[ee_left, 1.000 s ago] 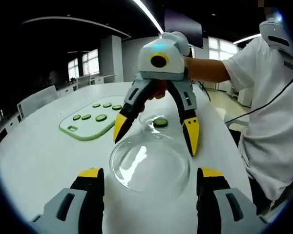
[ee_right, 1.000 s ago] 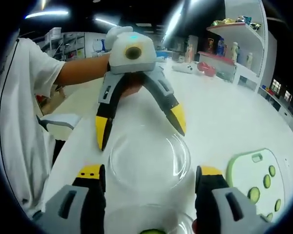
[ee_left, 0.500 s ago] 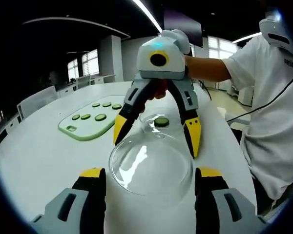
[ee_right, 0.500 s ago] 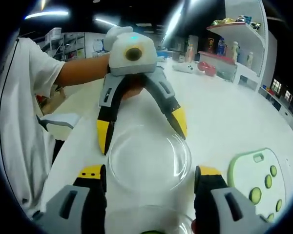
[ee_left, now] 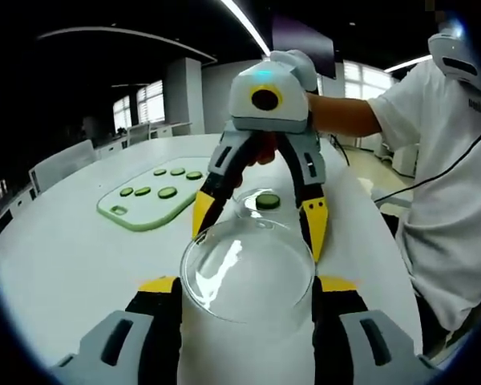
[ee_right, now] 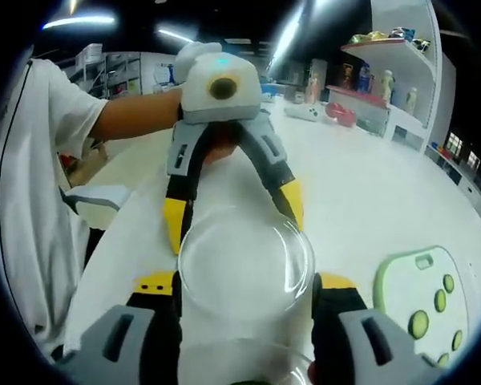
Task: Open the petri dish lid, add cucumber slices into the petri dish, and close the lid
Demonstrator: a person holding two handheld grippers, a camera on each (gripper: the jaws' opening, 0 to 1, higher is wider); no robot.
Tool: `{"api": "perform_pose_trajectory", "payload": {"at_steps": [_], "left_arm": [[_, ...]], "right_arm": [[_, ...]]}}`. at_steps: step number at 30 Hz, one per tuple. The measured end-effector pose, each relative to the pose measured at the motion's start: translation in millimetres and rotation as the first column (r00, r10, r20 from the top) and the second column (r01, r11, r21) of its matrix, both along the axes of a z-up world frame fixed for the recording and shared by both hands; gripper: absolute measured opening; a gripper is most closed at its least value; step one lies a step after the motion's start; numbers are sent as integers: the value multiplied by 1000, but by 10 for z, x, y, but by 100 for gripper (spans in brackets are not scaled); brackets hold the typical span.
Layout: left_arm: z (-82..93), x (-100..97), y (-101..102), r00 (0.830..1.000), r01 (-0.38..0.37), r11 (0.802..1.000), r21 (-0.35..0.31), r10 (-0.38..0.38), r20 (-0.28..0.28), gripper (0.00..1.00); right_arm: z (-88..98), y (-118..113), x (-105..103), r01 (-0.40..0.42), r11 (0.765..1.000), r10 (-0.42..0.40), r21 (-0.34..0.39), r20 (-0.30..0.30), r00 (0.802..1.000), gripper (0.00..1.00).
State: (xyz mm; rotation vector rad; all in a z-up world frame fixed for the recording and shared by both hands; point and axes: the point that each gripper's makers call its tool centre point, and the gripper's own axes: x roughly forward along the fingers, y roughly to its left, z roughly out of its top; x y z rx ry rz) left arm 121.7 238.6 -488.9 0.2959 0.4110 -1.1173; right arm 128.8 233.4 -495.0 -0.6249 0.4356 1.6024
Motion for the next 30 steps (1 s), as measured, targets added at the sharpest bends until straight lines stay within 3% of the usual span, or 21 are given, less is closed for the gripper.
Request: {"api": "perform_pose_trajectory", "payload": {"at_steps": [30], "left_arm": [[8, -17, -1, 1000, -8, 1000, -21, 8, 7, 63]], "right_arm": [[1, 6, -2, -10, 1000, 10, 10, -10, 1000, 62]]}}
